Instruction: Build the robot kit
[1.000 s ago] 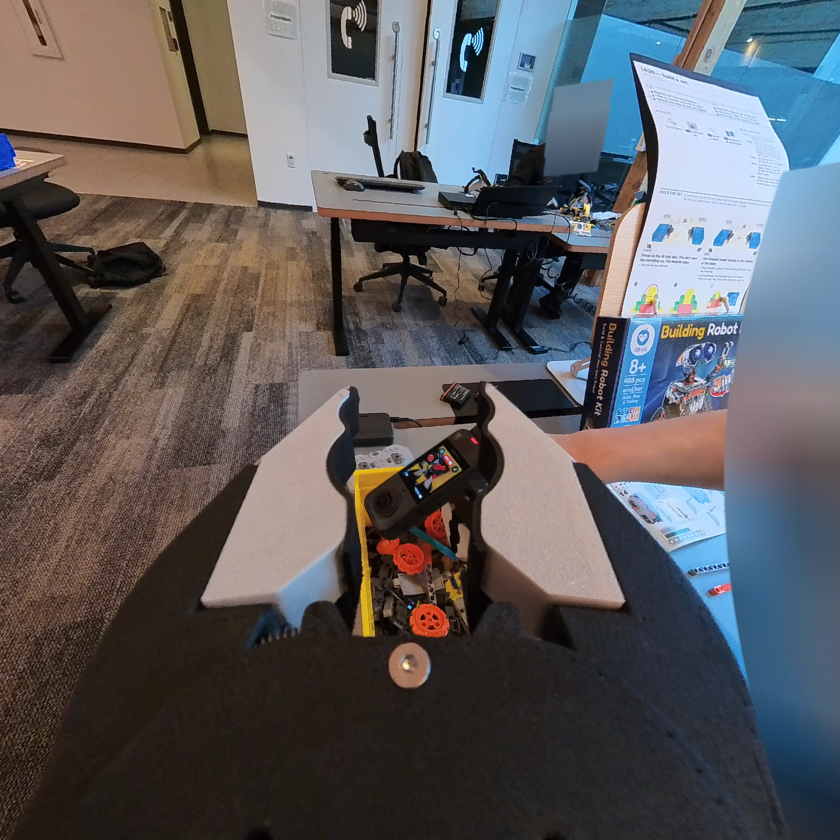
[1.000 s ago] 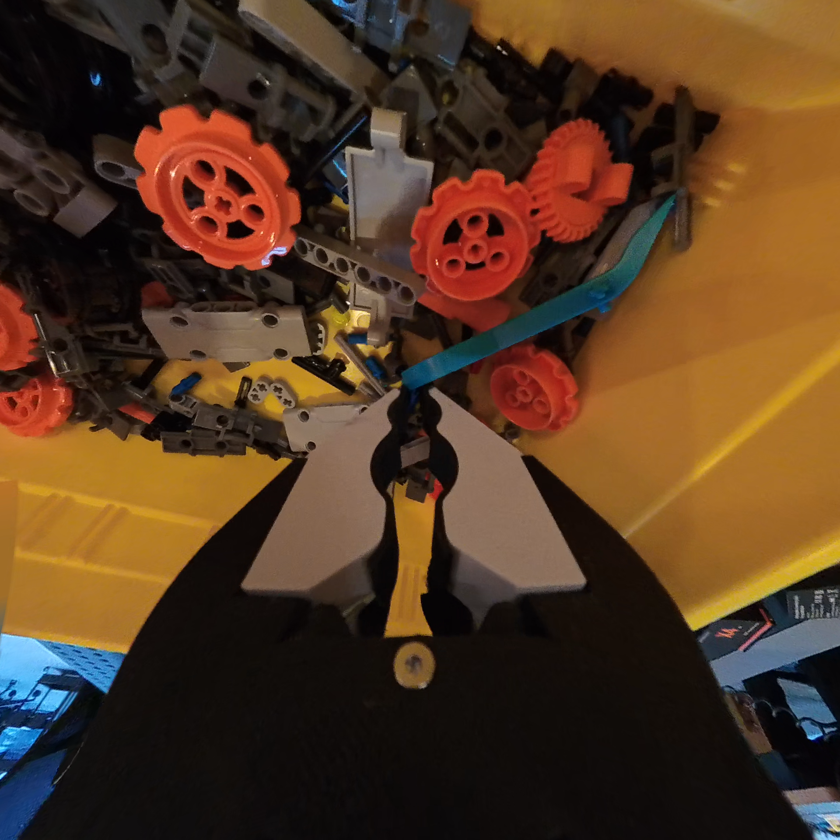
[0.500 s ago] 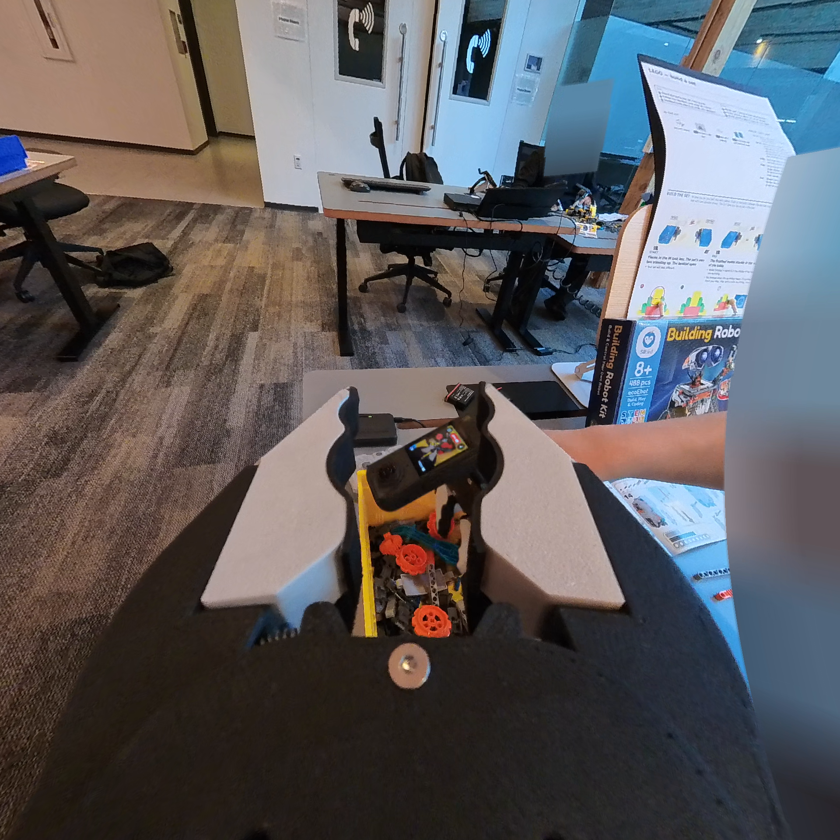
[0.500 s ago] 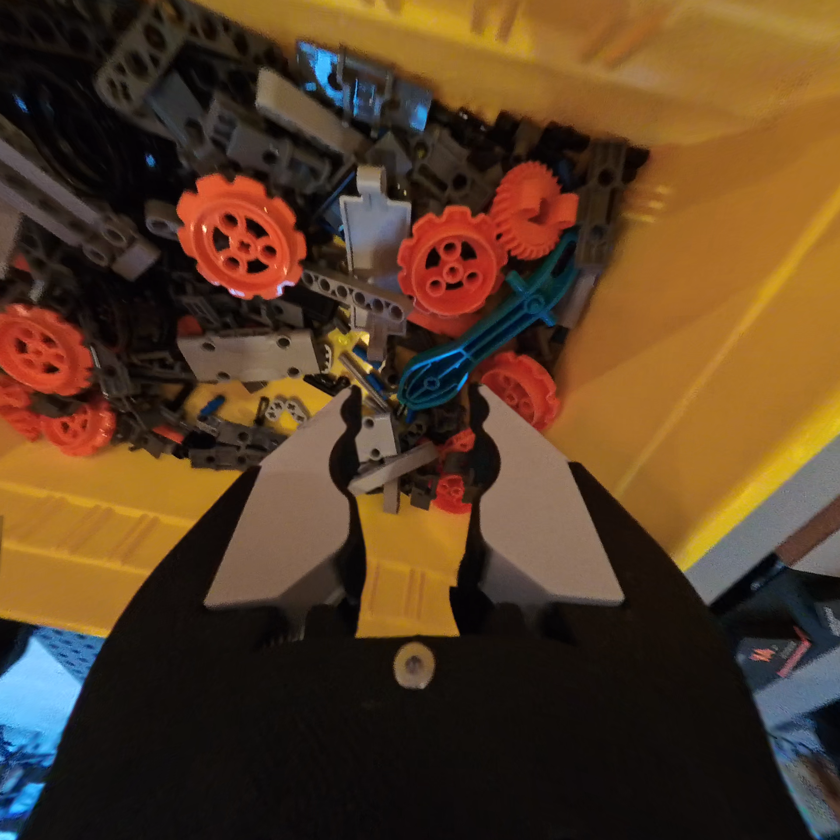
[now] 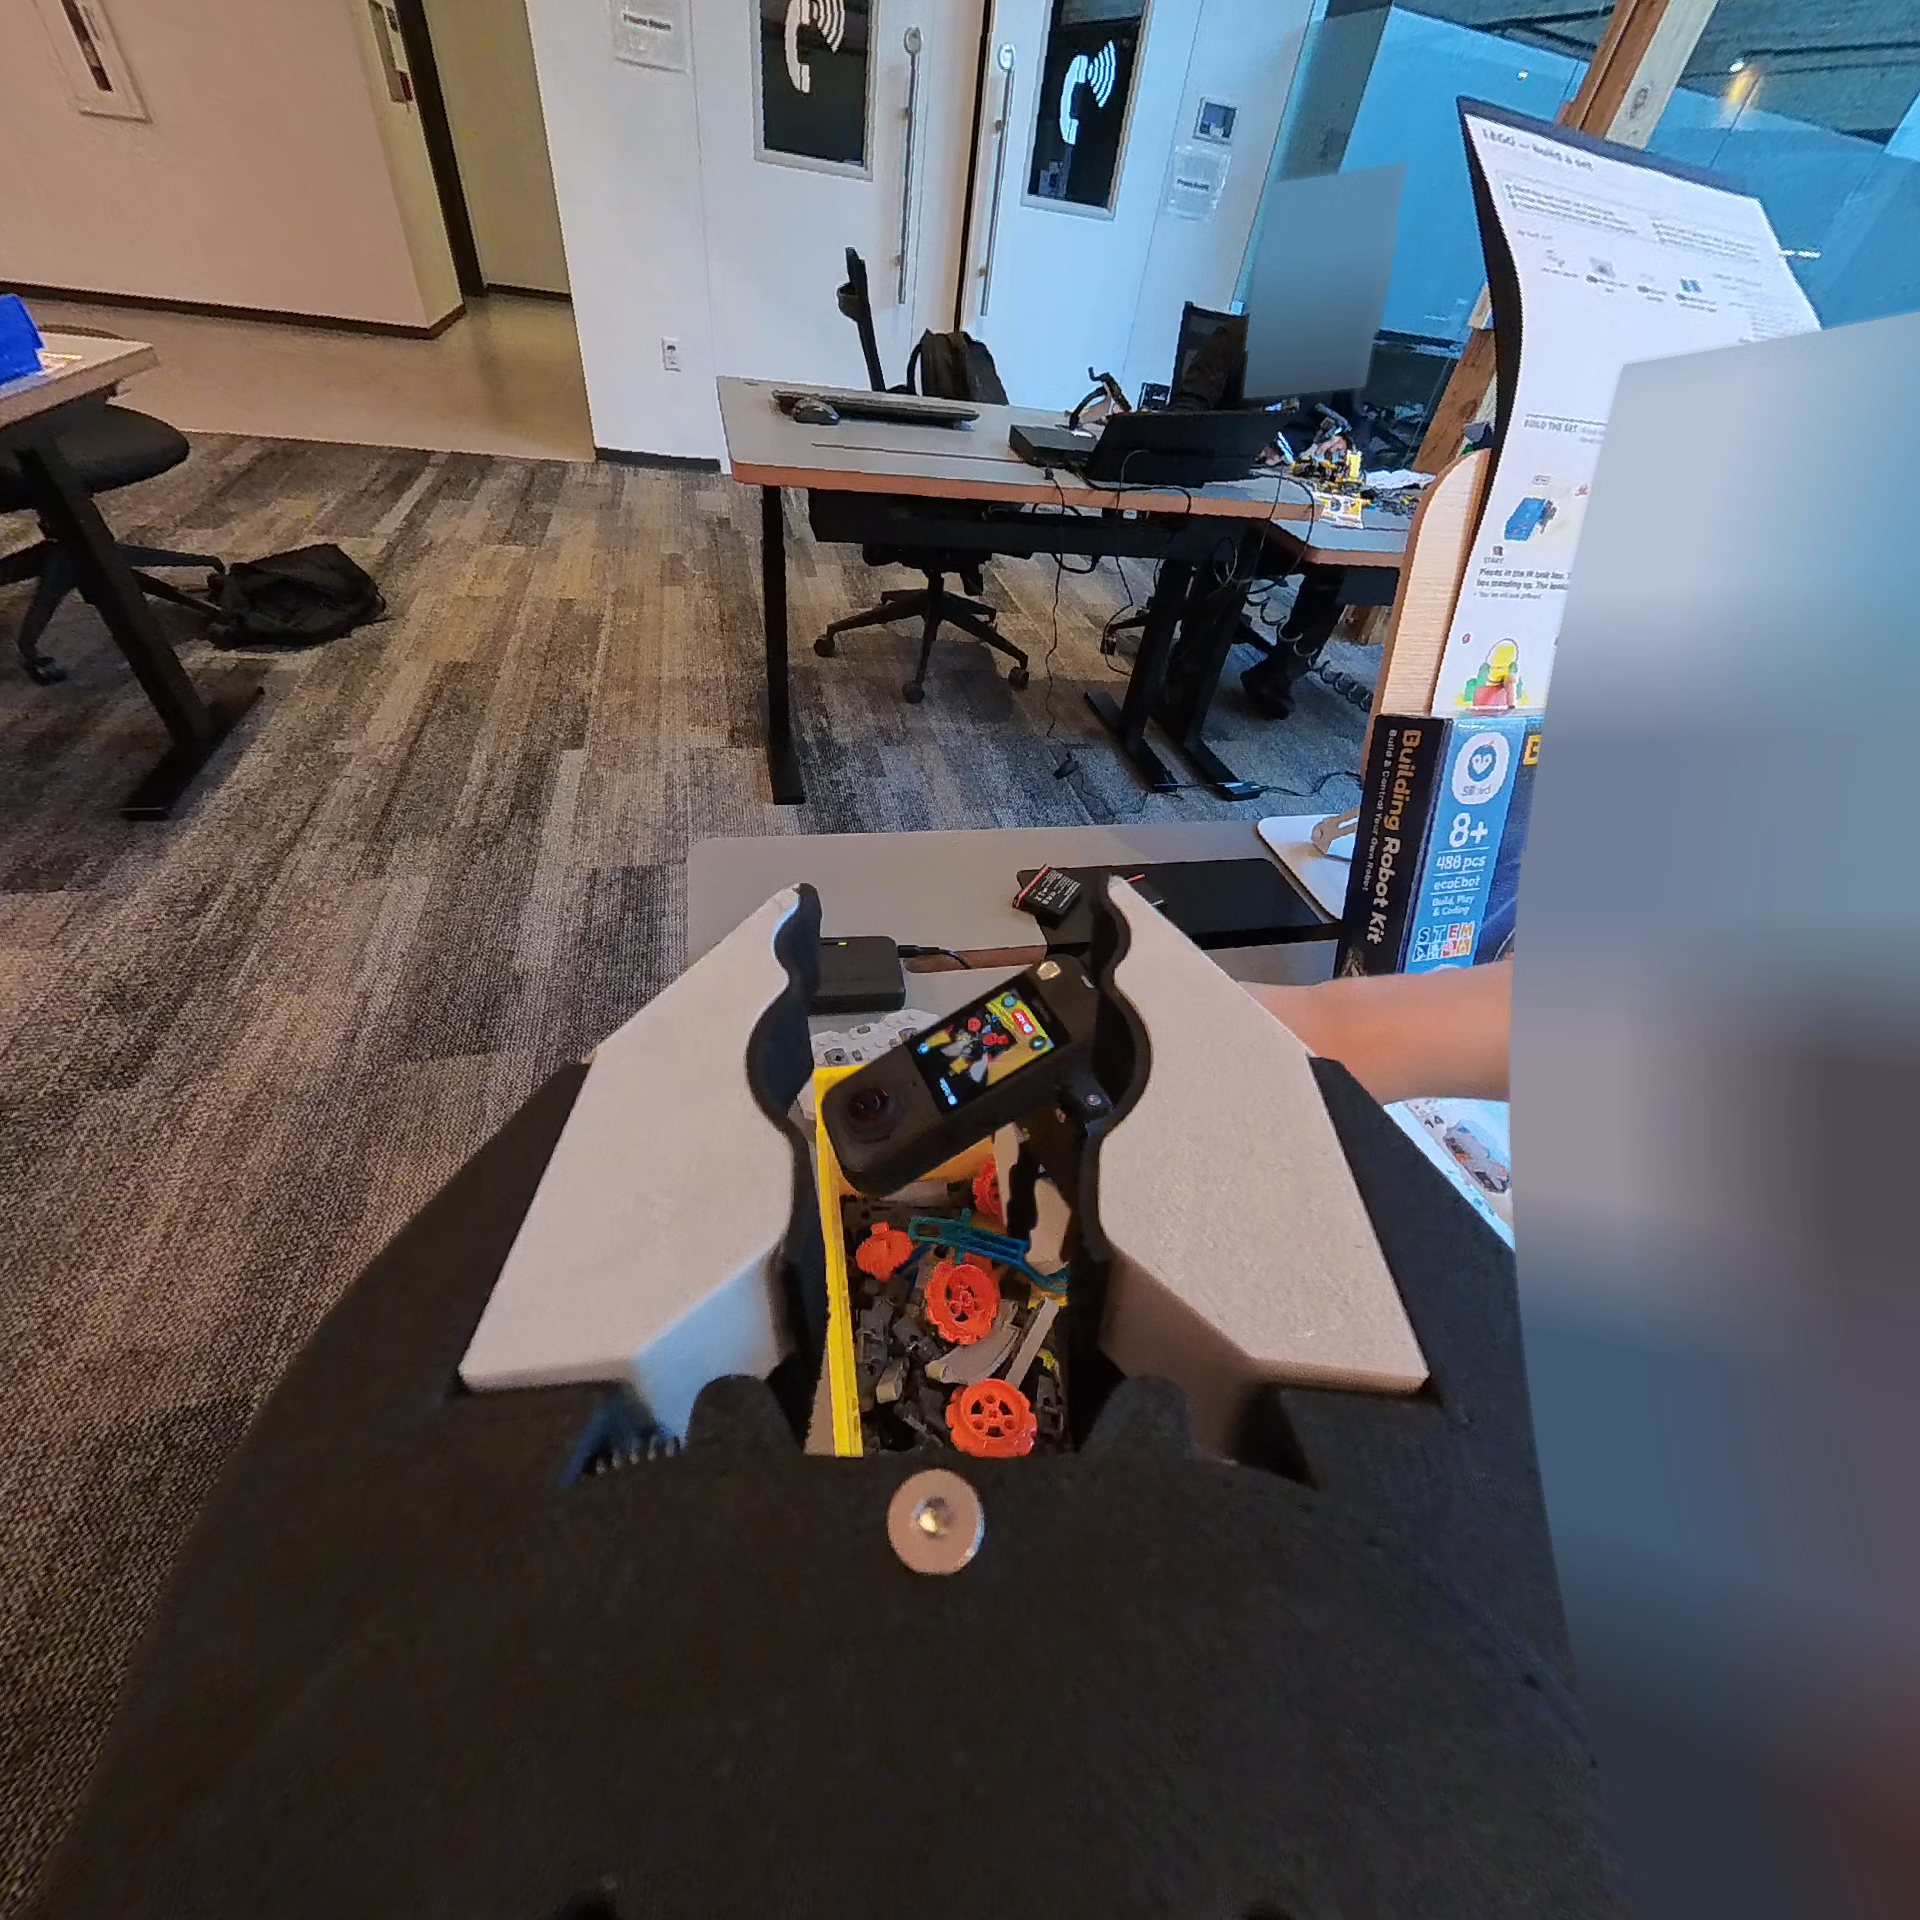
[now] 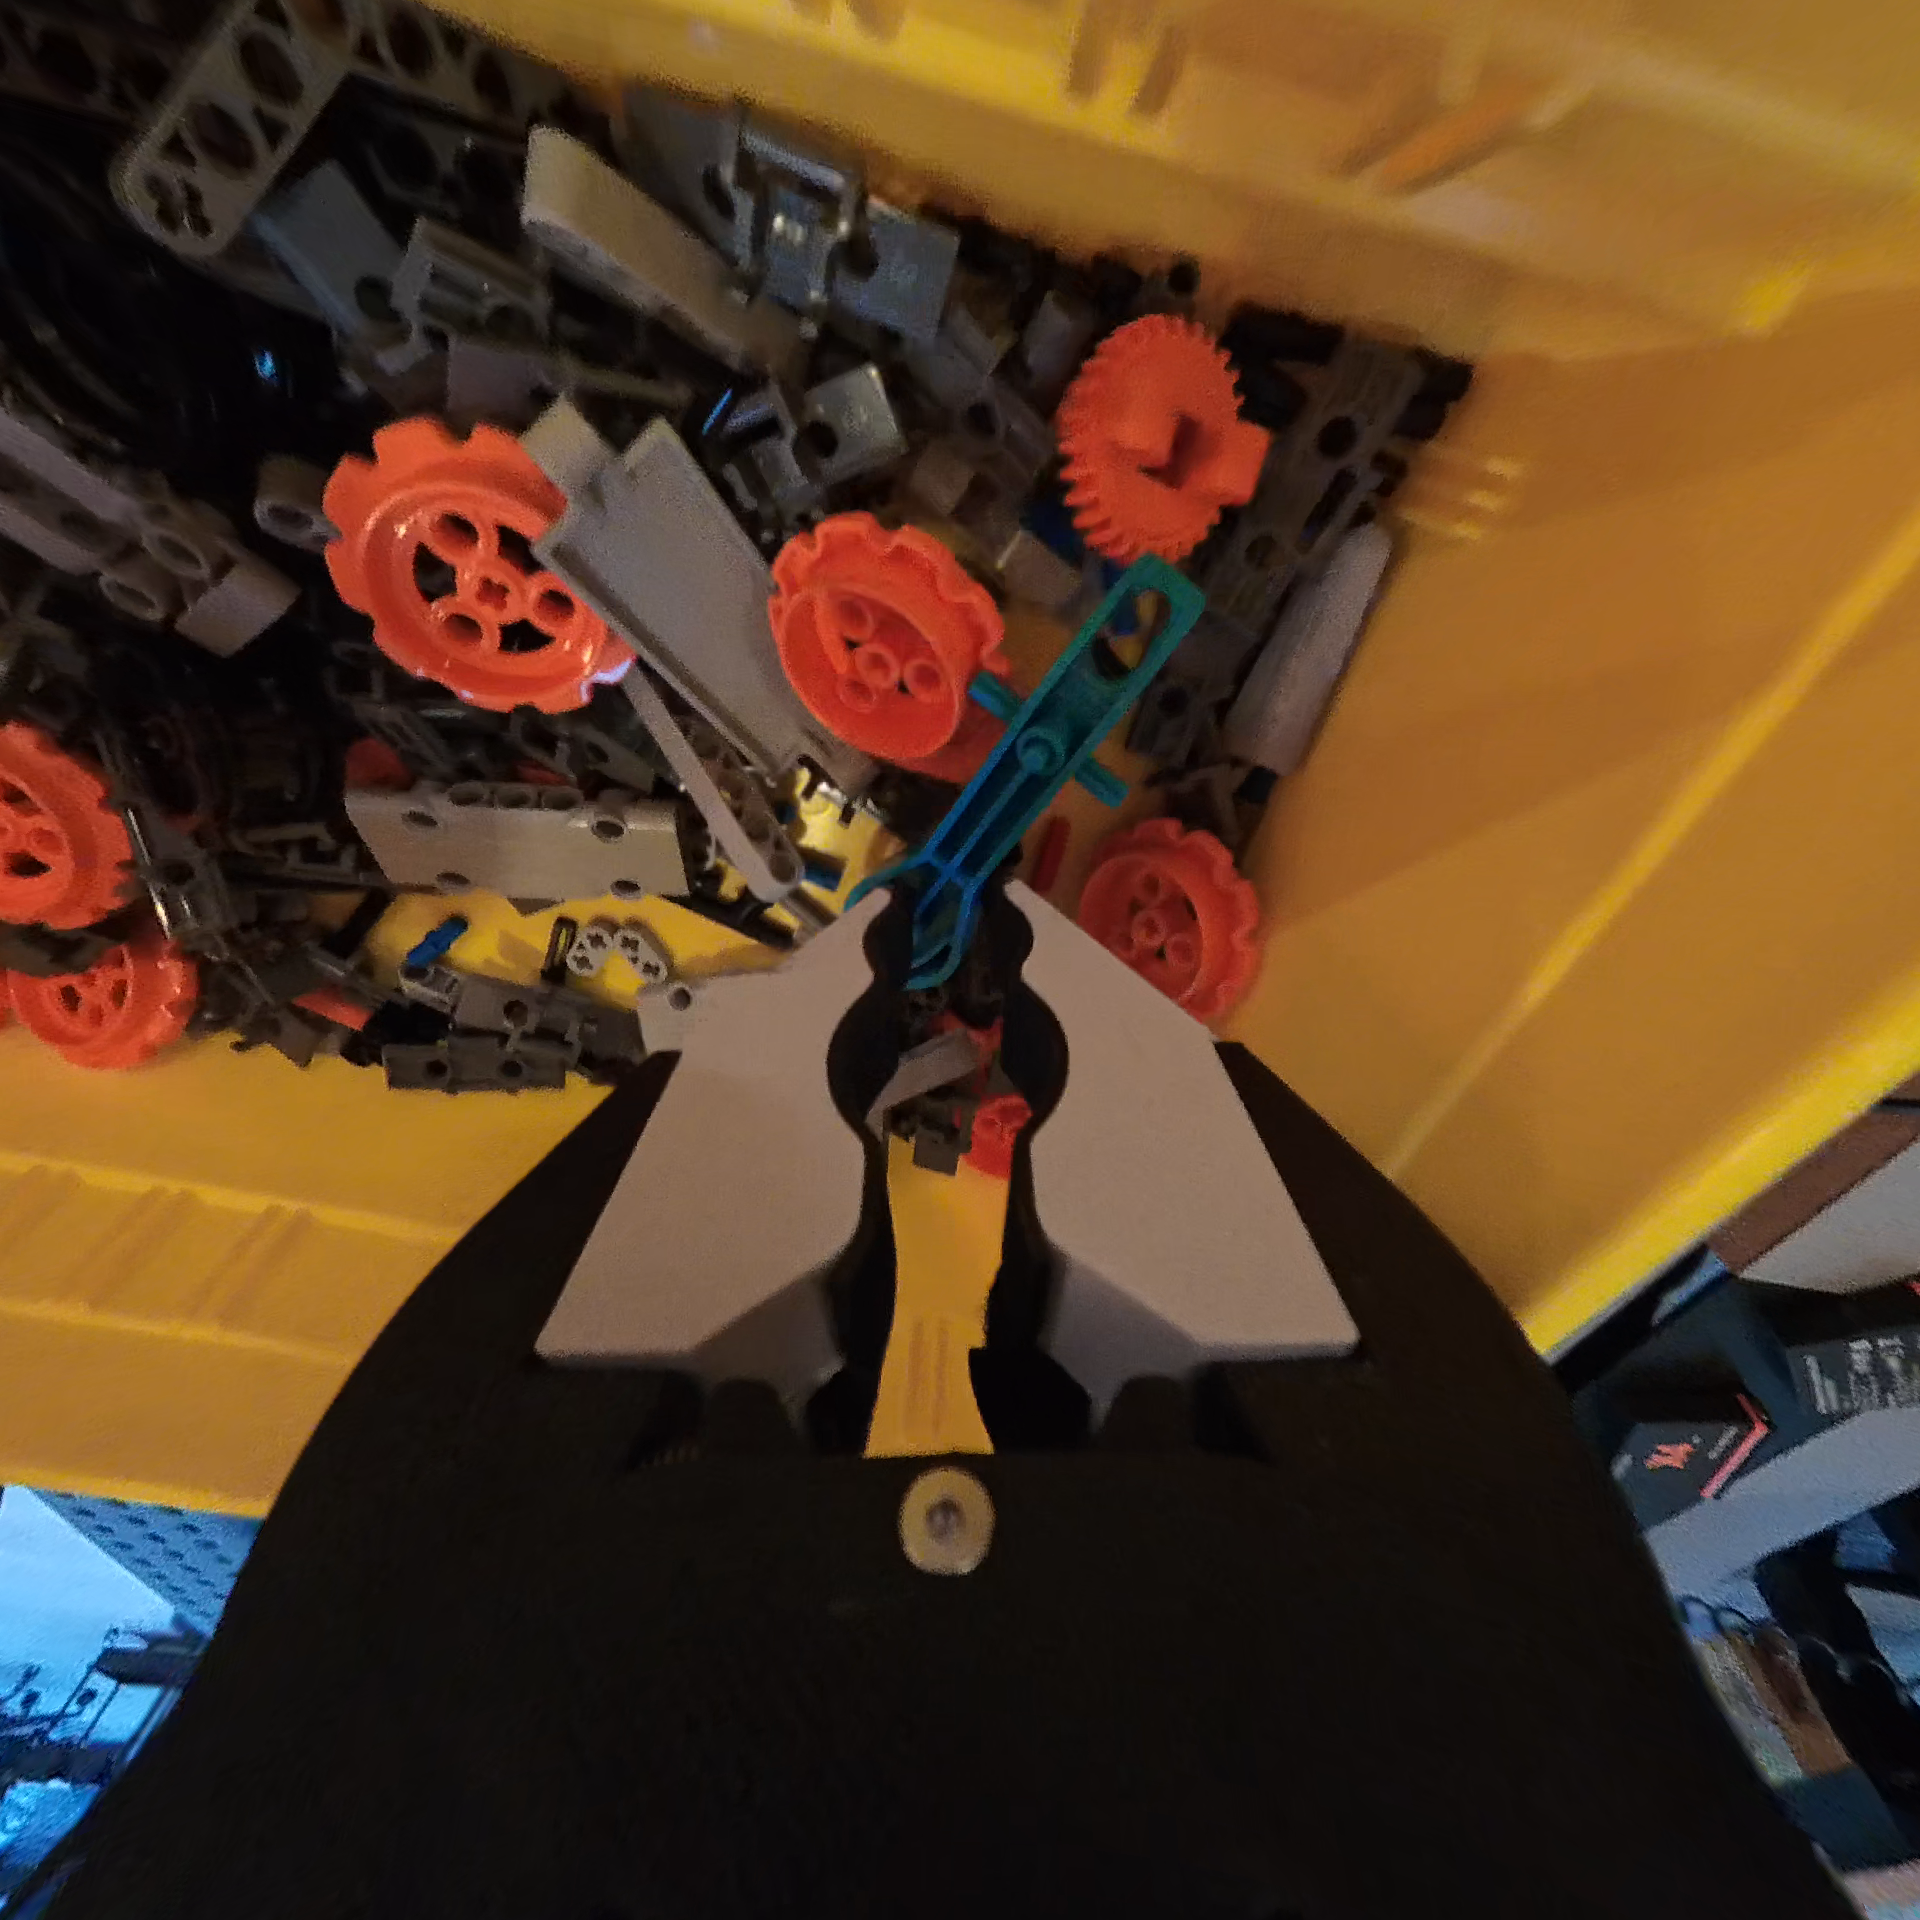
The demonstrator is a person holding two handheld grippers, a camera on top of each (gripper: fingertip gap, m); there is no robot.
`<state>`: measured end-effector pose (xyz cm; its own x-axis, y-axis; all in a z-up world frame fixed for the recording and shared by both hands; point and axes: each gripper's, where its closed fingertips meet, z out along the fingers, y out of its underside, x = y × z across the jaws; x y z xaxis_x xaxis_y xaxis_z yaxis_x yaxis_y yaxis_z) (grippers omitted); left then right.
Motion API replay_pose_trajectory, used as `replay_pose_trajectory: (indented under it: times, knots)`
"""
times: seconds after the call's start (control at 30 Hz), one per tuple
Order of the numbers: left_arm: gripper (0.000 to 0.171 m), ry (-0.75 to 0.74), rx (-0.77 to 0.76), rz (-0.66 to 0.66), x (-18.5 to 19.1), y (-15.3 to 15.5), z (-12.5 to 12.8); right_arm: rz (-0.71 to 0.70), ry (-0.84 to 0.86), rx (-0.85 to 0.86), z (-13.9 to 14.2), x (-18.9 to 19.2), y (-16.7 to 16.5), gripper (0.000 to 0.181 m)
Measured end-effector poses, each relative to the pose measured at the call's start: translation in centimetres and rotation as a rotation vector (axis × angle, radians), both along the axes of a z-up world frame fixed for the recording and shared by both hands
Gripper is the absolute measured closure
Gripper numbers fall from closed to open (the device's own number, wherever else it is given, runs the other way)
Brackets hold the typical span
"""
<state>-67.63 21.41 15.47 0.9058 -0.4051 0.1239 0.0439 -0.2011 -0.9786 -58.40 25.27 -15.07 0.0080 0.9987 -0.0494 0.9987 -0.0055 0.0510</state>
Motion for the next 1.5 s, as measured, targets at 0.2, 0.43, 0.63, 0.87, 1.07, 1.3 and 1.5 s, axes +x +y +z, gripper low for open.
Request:
replay_pose_trajectory:
  times: [0.2,0.43,0.63,0.87,1.07,1.3,1.5]
  knots:
    - [0.123,0.001,-0.007,-0.001,0.0,0.1,-0.1,0.006,-0.04,-0.033,1.2,1.5,-0.7,0.171]
    - [0.123,-0.008,0.005,-0.001,-0.2,-0.2,0.1,0.001,-0.042,-0.372,2.8,3.0,-7.2,0.171]
    - [0.122,-0.004,0.0,-0.005,0.0,-0.1,0.0,0.103,0.009,-0.404,3.1,2.4,-8.9,0.148]
    - [0.123,-0.008,0.001,-0.007,-0.1,-0.2,0.1,0.301,0.14,-0.014,1.0,-0.8,0.1,0.149]
    - [0.122,0.0,-0.006,-0.011,0.1,-0.1,-0.1,0.434,0.196,0.087,-1.1,-3.4,0.4,0.136]
    - [0.122,0.003,-0.009,-0.012,0.2,0.0,-0.2,0.407,0.153,0.001,-0.9,-3.5,-0.8,0.141]
    - [0.123,0.003,-0.007,-0.013,0.1,-0.1,-0.2,0.35,0.087,-0.226,1.5,-0.6,-4.3,0.142]
